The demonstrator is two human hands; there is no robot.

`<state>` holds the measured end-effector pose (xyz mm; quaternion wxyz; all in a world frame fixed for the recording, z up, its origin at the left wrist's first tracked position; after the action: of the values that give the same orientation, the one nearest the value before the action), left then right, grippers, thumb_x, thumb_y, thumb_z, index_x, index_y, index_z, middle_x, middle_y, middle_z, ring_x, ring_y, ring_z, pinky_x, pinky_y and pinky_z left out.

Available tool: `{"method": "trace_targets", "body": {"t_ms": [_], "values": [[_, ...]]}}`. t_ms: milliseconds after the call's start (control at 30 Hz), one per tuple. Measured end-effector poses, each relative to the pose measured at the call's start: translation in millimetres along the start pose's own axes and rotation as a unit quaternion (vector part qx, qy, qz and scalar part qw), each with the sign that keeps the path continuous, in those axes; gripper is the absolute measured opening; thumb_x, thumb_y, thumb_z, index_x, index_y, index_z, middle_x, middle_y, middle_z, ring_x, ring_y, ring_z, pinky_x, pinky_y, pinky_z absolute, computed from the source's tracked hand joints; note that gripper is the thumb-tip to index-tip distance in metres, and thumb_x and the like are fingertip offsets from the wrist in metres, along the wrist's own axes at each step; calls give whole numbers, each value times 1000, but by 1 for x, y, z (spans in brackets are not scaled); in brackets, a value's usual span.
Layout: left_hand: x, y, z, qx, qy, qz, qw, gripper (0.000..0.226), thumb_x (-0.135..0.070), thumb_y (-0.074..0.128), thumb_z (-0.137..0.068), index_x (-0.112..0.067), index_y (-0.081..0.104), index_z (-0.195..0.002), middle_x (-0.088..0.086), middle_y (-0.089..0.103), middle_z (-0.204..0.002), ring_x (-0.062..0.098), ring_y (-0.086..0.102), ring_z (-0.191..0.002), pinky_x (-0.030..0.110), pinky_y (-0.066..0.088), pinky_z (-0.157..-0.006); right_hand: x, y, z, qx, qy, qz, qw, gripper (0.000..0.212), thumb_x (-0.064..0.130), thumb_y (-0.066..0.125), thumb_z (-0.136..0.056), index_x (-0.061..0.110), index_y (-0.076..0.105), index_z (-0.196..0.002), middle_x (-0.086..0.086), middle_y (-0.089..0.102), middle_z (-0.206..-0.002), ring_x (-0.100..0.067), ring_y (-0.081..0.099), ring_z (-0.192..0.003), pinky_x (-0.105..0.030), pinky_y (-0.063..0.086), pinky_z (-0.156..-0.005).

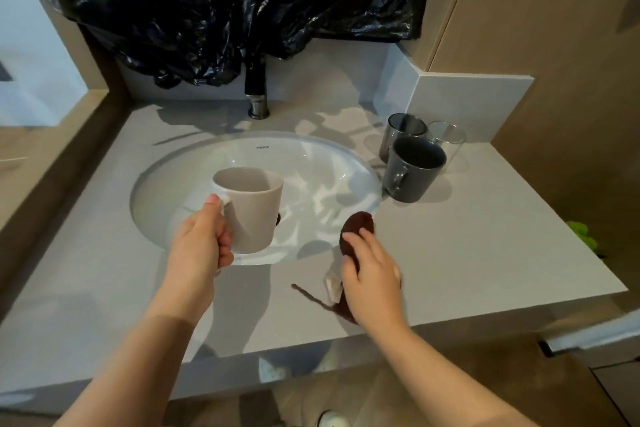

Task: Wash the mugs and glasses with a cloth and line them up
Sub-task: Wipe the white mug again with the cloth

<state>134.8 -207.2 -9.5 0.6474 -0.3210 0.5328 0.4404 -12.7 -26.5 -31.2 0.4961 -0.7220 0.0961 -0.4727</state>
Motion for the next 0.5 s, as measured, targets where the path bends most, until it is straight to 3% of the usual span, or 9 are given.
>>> {"method": "trace_targets", "body": {"t_ms": [67, 133, 200, 267, 333, 367, 433, 500], "values": [[-1, -9, 3, -6, 5, -2, 1000, 49, -35, 38, -102, -17, 28, -58, -4, 32, -47, 12, 25, -46, 27, 23, -49, 20, 22, 14, 52, -43, 61, 996, 50, 39, 31, -97, 29, 33, -146, 4, 16, -159, -15, 8, -147, -25, 2, -114], [-4, -19, 6, -17, 13, -6, 1000, 48, -37, 37, -102, -16, 30, -58, -2, 33, -50, 12, 27, -47, 27, 25, -50, 45, 39, 23, 86, -73, 57, 992, 55, 34, 39, -96, 31, 24, -149, 5, 5, -161, -14, -3, -147, -29, -3, -116], [-7, -28, 9, -31, 19, -13, 999, 49, -38, 35, -102, -16, 31, -59, 2, 32, -55, 13, 27, -51, 27, 27, -52, 68, 54, 29, 113, -105, 43, 987, 60, 27, 45, -92, 30, 24, -148, 5, 5, -161, -15, -2, -147, -30, -2, -117], [-9, -35, 11, -43, 20, -10, 999, 48, -38, 35, -102, -16, 31, -60, 3, 31, -58, 13, 27, -53, 27, 26, -53, 86, 65, 29, 132, -116, -20, 984, 57, 16, 48, -90, 29, 36, -144, 7, 20, -157, -13, 13, -145, -25, 8, -116], [-11, -40, 11, -49, 20, -3, 999, 46, -37, 35, -102, -16, 32, -61, 2, 31, -59, 13, 27, -53, 26, 26, -52, 91, 66, 23, 134, -31, -207, 969, 50, 2, 51, -85, 27, 57, -127, 7, 51, -136, -12, 45, -126, -12, 31, -103], [-13, -42, 10, -52, 18, 1, 998, 46, -37, 35, -102, -16, 32, -61, 2, 31, -59, 13, 27, -53, 26, 26, -52, 89, 62, 17, 119, 35, -314, 941, 49, -6, 51, -81, 28, 64, -114, 6, 62, -117, -13, 57, -109, -10, 41, -90], [-15, -42, 8, -54, 18, 13, 998, 46, -38, 35, -102, -16, 32, -61, 3, 32, -59, 13, 26, -53, 25, 26, -51, 75, 50, 6, 54, 144, -455, 877, 49, -14, 48, -76, 28, 66, -93, 1, 67, -93, -13, 64, -80, -16, 51, -69], [-18, -37, 6, -45, 23, 9, 999, 47, -38, 34, -102, -16, 32, -61, 4, 32, -59, 13, 27, -53, 26, 27, -52, 57, 34, -4, 0, 206, -526, 825, 44, -15, 47, -76, 22, 67, -91, -7, 67, -88, -15, 63, -69, -20, 51, -58]]}}
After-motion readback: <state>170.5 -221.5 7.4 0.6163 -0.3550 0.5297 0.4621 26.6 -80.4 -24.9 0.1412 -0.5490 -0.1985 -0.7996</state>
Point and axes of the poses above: each hand's wrist, its own z-axis away from the middle knuckle, its own y-axis out of the palm, x = y × z, the point moved 7 cm from there along -z, towards the middle knuckle
